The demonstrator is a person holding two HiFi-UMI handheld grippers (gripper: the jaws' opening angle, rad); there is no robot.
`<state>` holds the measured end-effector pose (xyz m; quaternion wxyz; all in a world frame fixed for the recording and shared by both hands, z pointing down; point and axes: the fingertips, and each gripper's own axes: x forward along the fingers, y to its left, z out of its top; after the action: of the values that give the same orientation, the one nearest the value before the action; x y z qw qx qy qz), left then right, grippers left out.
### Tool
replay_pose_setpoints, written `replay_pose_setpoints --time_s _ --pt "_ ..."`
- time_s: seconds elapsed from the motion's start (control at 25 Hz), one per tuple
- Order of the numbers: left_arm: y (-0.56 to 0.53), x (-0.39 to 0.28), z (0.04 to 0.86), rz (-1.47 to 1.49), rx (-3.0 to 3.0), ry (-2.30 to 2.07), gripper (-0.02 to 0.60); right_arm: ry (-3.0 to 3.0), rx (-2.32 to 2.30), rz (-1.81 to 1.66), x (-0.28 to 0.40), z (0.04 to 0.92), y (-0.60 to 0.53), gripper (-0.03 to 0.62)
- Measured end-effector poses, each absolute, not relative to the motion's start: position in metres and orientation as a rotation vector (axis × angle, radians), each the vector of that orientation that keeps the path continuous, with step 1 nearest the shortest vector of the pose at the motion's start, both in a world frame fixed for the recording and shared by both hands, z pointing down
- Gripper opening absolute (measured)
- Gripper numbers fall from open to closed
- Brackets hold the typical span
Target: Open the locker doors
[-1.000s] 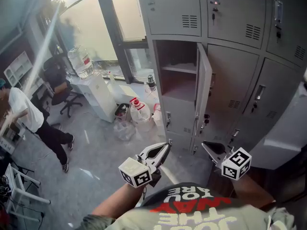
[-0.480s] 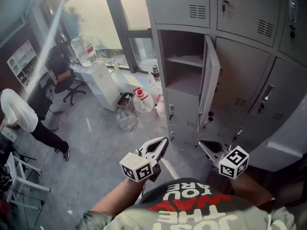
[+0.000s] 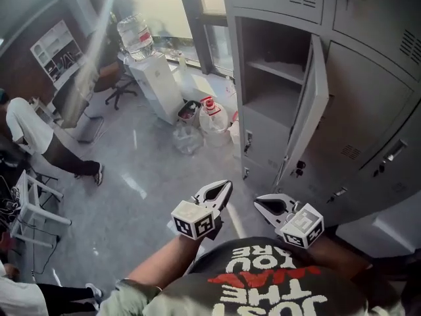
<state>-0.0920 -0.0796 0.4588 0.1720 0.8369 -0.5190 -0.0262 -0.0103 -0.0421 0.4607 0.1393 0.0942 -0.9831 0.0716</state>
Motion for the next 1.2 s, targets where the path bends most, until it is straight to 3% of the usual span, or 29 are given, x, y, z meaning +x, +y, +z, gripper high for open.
replay_pose_setpoints --time_s 0.24,0.52,0.76,1.04,1.2 --pt "-0.114 -0.125 0.504 0.029 2.356 -1.456 0.008 -2.788 0.25 0.274 -0.056 0.509 -0.054 0.032" --pt "-0.183 -0.185 0.568 0.131 2.357 -1.271 0.008 -2.668 0.57 0.399 -0.113 0.579 -0.112 0.034" --pt "-0.247 -0.202 0.636 0.301 2.398 -1.163 0.008 -2.527 0.916 0.601 -0.108 0.658 -0.178 0.032" --pt "-0.301 -0.185 0.71 0.376 2.343 -1.184 0.011 -2.435 0.985 0.621 -0.092 0.718 -0.221 0.032" --pt "-0.343 -0.166 0.74 0.385 2.307 -1.22 0.066 -2.409 0.985 0.625 -0.077 0.74 -0.237 0.032"
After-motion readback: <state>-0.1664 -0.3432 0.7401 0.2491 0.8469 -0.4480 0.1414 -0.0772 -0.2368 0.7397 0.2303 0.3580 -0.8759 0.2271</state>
